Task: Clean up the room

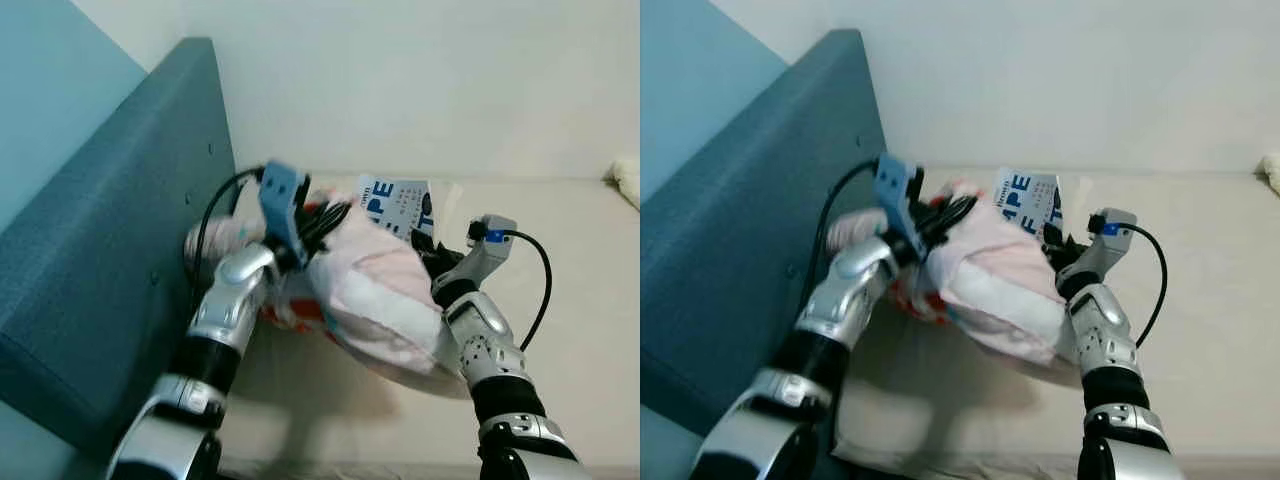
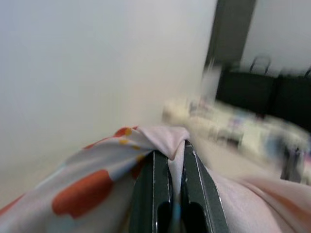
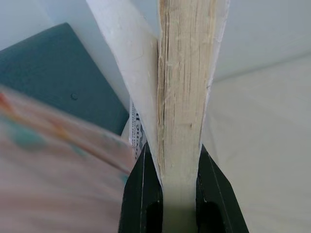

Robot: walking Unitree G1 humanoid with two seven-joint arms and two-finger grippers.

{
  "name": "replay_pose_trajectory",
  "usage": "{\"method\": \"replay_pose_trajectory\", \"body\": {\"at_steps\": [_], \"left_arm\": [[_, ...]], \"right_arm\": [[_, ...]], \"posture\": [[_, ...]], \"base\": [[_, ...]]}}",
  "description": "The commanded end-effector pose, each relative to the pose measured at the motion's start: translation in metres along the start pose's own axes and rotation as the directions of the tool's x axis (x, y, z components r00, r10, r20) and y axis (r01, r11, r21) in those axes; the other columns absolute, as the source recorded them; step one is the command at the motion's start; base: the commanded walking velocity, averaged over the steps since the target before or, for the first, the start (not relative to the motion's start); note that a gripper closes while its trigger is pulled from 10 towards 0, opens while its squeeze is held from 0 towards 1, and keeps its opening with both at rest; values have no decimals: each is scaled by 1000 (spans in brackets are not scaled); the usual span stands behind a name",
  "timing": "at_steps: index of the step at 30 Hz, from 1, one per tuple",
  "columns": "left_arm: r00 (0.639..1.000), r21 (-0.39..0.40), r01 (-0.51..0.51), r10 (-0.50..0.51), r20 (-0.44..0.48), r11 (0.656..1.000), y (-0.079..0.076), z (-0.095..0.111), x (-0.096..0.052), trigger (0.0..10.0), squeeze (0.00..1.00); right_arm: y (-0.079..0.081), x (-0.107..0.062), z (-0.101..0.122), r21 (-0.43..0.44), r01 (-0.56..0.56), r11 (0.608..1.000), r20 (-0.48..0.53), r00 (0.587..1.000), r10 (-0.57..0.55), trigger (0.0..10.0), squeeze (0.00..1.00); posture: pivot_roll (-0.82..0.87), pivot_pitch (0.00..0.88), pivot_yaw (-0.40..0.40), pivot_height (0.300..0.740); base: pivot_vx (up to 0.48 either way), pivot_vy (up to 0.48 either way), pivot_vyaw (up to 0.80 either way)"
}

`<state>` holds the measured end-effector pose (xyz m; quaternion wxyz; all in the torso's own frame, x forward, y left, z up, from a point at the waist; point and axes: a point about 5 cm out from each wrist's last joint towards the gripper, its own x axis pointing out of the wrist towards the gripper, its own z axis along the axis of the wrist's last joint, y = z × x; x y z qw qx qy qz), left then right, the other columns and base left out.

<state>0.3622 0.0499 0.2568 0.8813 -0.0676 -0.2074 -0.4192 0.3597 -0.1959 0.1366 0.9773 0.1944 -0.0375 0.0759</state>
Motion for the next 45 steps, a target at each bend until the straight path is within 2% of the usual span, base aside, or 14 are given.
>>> {"method": "replay_pose_trajectory", "body": {"at_steps": [1, 5, 10, 15, 16, 17, 18, 21, 24, 25, 29, 31, 42, 45], "left_arm": [[947, 88, 0, -28, 321, 996, 3, 75, 23, 10000, 0], [880, 139, -150, 68, 469, 979, 21, 122, 33, 10000, 0], [848, 100, -262, 179, 498, 960, 33, 127, 33, 10000, 0], [910, 208, -386, 334, 243, 899, 37, 39, 15, 10000, 0], [921, 343, -365, 391, -5, 865, 25, -33, -12, 10000, 0], [921, 343, -365, 391, -5, 865, 25, -33, -12, 10000, 0], [895, 393, -341, 423, -142, 854, 18, -68, -33, 10000, 0], [850, 448, -305, 453, -270, 840, 12, -99, -57, 10000, 0], [702, 525, -247, 524, -482, 814, 4, -146, -112, 10000, 0], [702, 525, -247, 524, -482, 814, 4, -146, -112, 10000, 0], [531, 577, -192, 579, -619, 794, -3, -175, -165, 10000, 0], [510, 579, -183, 580, -635, 794, -7, -179, -170, 10000, 0], [543, 582, -162, 565, -621, 797, -22, -184, -158, 10000, 0], [528, 590, -162, 575, -625, 791, -21, -185, -165, 10000, 0]], "right_arm": [[2, -2, -2, 11, -10, 1000, 7, 1000, 10, 10000, 0], [-1, -7, -2, 14, 0, 1000, 16, 1000, 0, 10000, 0], [-2, -10, -4, 15, 4, 1000, 16, 1000, -4, 10000, 0], [0, -14, -8, 29, 4, 1000, 18, 1000, -4, 10000, 0], [1, -19, -12, 34, 2, 999, 13, 1000, -2, 10000, 0], [1, -19, -12, 34, 2, 999, 13, 1000, -2, 10000, 0], [1, -22, -13, 37, 1, 999, 10, 1000, -2, 10000, 0], [1, -25, -14, 36, 1, 999, 7, 1000, -1, 10000, 0], [3, -35, -13, 28, -9, 1000, -1, 1000, 9, 10000, 0], [3, -35, -13, 28, -9, 1000, -1, 1000, 9, 10000, 0], [1, -53, -11, 16, -9, 1000, -12, 1000, 9, 10000, 0], [-1, -58, -10, 14, -1, 1000, -15, 1000, 2, 10000, 0], [-9, -63, 2, 66, 57, 996, -12, 998, -57, 10000, 0], [-57, -68, 44, -20, 330, 944, 95, 940, -327, 10000, 0]], "posture": [[-71, 0, -9, 740], [-81, 0, 5, 740], [-79, 0, 9, 740], [-87, 0, 25, 740], [-101, 0, 28, 740], [-101, 0, 28, 740], [-108, 0, 29, 740], [-141, 9, 37, 740], [-215, 50, 56, 740], [-215, 50, 56, 740], [-272, 87, 70, 740], [-277, 97, 69, 740], [-267, 107, 53, 740], [-259, 95, 50, 740]], "base": [[0, 0, 0], [0, 0, 0], [0, 0, 0], [0, 0, 0], [0, 0, 0], [0, 0, 0], [0, 0, 0], [0, 0, 0], [0, 0, 0], [0, 0, 0], [0, 0, 0], [0, 0, 0], [0, 0, 0], [0, 0, 0]]}}
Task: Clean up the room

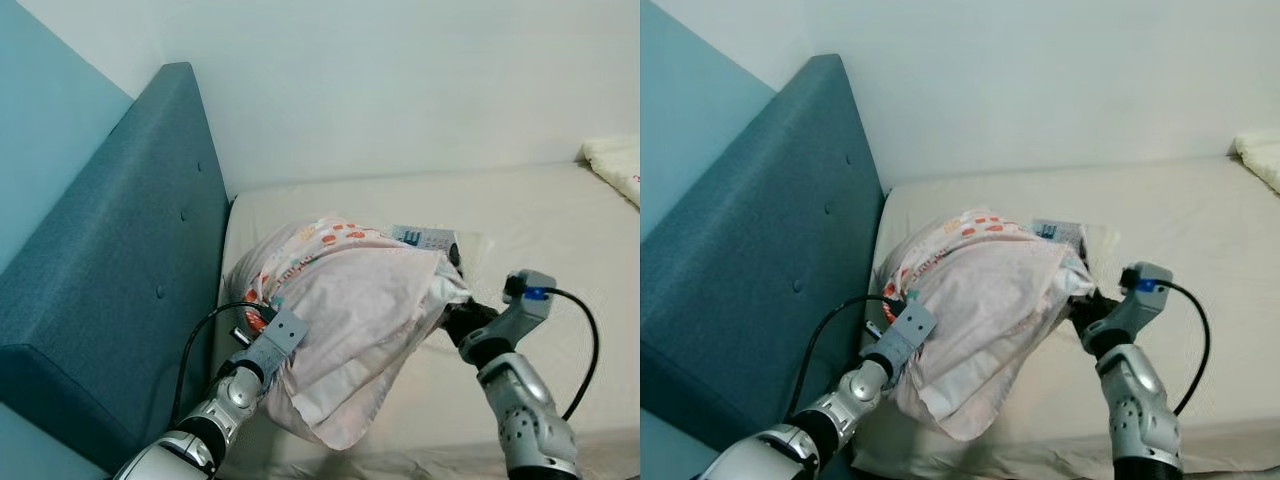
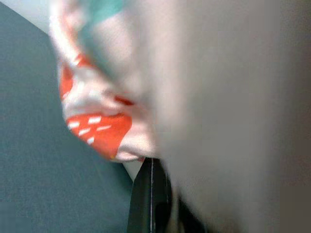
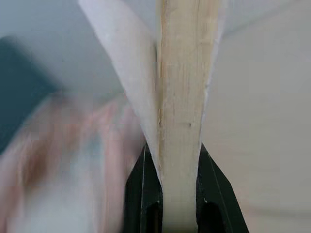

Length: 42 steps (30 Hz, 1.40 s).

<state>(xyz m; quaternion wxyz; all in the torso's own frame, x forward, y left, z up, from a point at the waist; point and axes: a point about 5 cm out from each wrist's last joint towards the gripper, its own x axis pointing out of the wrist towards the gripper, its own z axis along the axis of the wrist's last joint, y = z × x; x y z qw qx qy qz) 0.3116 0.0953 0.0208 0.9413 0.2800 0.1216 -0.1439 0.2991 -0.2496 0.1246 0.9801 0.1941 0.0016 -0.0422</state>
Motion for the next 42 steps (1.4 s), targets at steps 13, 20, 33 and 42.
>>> {"method": "replay_pose_trajectory", "body": {"at_steps": [13, 20, 33, 42], "left_arm": [[992, -73, -108, 113, 61, 991, 23, 4, 1, 10000, 0], [985, -123, -117, 132, 114, 985, 25, 20, 6, 10000, 0], [913, -468, 168, 42, 405, 867, 17, 135, 27, 10000, 0], [519, -556, -243, 590, 618, 795, 190, 276, -11, 10000, 0]], "right_arm": [[-149, -71, 15, -224, 702, 676, -32, 688, -725, 10000, 0], [-136, -90, -62, -292, 626, 723, -278, 667, -691, 10000, 0], [-82, -94, -142, -292, 402, 868, -502, 708, -497, 10000, 0], [-83, -80, -124, -272, 388, 881, -435, 766, -472, 10000, 0]], "posture": [[-236, 81, 51, 740], [-224, 87, 46, 740], [-216, 96, 40, 740], [-227, 96, 46, 740]], "base": [[0, 0, 0], [0, 0, 0], [0, 0, 0], [0, 0, 0]]}}
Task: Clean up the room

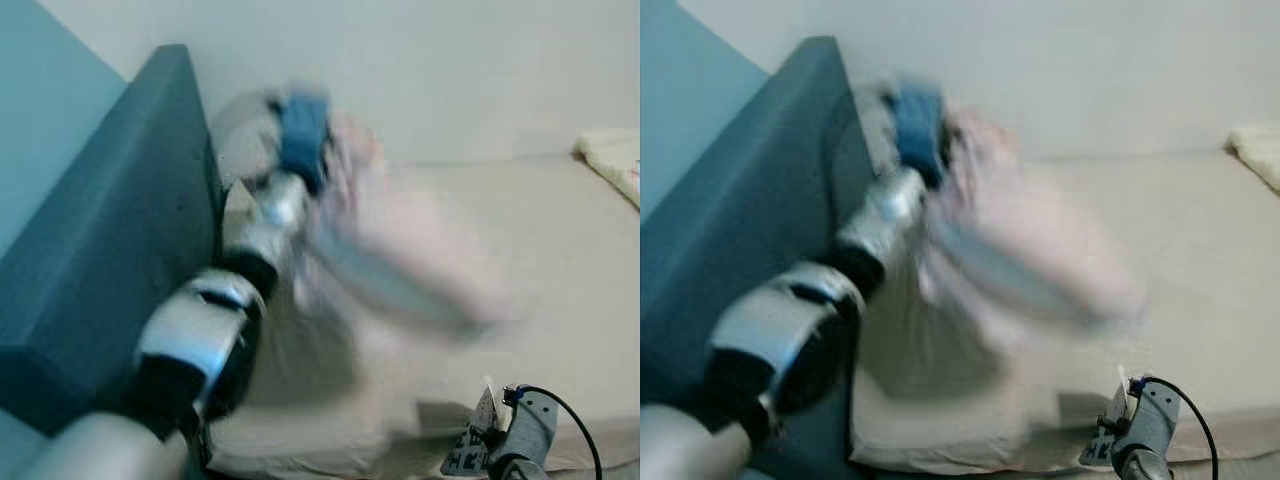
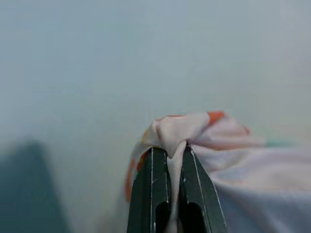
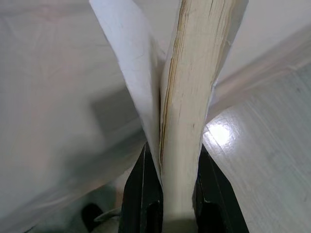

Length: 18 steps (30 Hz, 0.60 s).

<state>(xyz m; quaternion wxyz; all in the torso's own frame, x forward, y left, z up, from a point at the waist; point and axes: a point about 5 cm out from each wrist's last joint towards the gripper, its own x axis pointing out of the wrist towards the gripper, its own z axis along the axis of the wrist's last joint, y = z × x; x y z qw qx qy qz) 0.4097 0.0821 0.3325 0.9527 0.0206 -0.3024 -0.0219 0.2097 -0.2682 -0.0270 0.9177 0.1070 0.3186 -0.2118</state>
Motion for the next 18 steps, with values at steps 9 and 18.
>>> {"method": "replay_pose_trajectory", "body": {"at_steps": [9, 18], "left_arm": [[969, 396, 36, 65, -239, 917, 70, -102, -89, 10000, 0], [721, 427, 466, -54, -691, 775, 75, -193, -275, 10000, 0]], "right_arm": [[6, 1, 12, 37, -34, 999, 80, 996, 31, 10000, 0], [7, 0, 11, 46, -53, 998, 73, 996, 49, 10000, 0]], "posture": [[-199, 113, 51, 740], [-194, 123, 40, 740]], "base": [[0, 0, 0], [0, 0, 0]]}}
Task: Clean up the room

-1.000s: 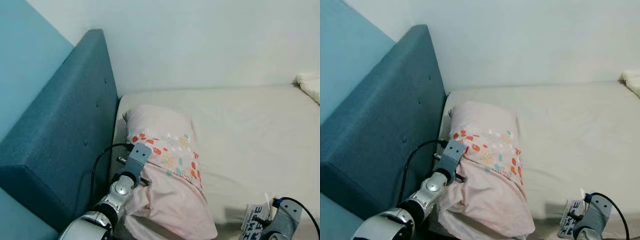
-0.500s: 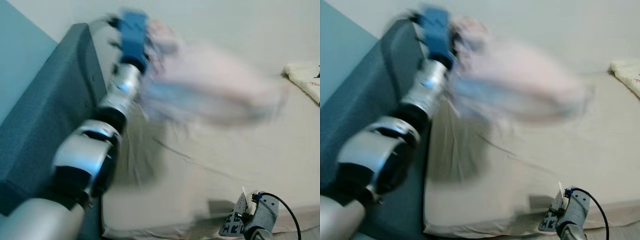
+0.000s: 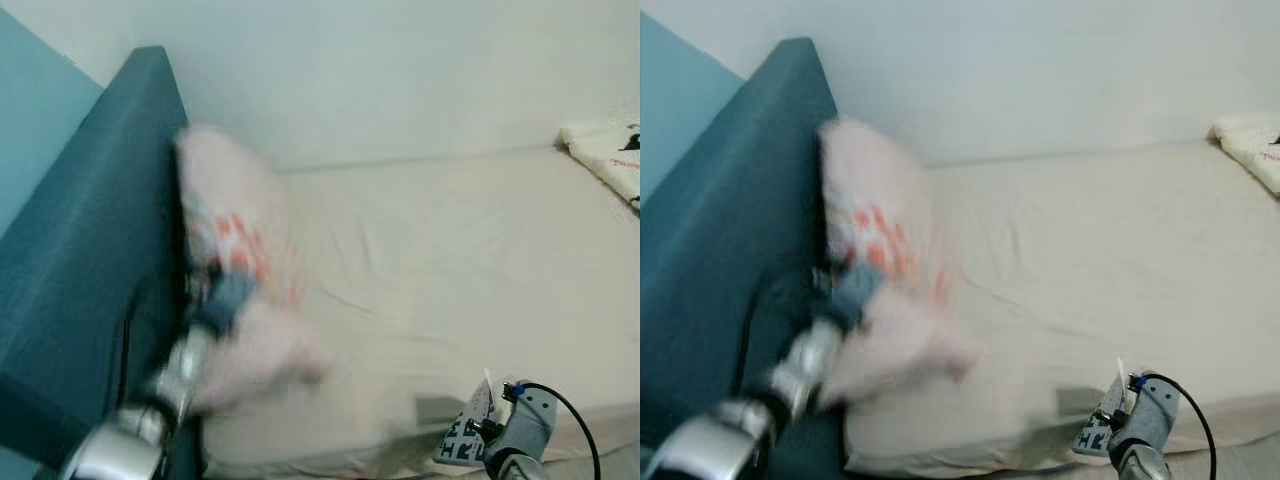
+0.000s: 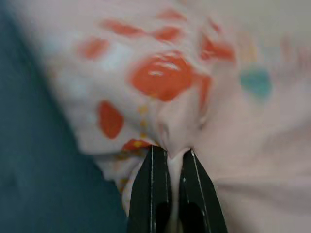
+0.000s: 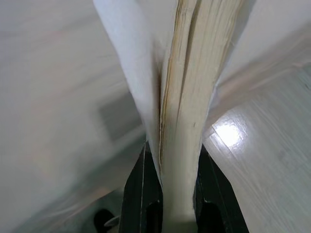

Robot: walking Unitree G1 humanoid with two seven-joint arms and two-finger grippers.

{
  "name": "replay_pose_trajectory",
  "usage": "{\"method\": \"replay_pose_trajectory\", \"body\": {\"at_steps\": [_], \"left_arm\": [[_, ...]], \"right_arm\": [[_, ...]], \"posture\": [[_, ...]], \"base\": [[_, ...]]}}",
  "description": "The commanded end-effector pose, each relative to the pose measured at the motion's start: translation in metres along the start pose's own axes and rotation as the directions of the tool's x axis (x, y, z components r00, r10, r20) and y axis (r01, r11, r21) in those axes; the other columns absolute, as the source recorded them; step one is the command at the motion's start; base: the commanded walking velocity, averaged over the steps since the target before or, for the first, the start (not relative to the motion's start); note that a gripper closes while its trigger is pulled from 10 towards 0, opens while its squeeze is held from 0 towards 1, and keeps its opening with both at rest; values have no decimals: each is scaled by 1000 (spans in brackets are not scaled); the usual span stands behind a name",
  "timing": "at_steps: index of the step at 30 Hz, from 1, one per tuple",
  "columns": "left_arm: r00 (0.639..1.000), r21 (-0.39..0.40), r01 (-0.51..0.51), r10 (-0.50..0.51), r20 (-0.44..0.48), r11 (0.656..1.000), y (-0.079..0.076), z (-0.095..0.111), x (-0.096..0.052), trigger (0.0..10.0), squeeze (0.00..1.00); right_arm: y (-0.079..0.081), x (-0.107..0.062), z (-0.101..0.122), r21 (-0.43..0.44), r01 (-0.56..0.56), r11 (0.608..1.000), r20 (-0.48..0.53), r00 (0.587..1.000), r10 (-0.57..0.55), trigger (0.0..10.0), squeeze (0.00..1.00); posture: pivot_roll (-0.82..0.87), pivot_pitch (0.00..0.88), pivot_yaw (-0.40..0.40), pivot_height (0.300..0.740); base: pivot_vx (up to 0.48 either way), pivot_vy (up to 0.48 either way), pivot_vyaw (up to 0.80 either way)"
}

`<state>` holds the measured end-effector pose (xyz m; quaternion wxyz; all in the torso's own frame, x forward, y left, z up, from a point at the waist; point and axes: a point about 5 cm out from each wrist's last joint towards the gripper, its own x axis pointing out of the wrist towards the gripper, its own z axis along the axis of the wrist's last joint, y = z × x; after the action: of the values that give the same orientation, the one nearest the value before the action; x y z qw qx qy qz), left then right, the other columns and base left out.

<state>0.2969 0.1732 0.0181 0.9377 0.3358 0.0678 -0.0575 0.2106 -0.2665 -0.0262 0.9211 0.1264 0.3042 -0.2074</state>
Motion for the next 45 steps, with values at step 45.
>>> {"method": "replay_pose_trajectory", "body": {"at_steps": [45], "left_arm": [[952, 267, -104, 173, -253, 958, 62, -39, -1, 10000, 0]], "right_arm": [[8, 8, 20, -9, -55, 998, 43, 997, 56, 10000, 0]], "posture": [[-153, 110, 6, 740]], "base": [[0, 0, 0]]}}
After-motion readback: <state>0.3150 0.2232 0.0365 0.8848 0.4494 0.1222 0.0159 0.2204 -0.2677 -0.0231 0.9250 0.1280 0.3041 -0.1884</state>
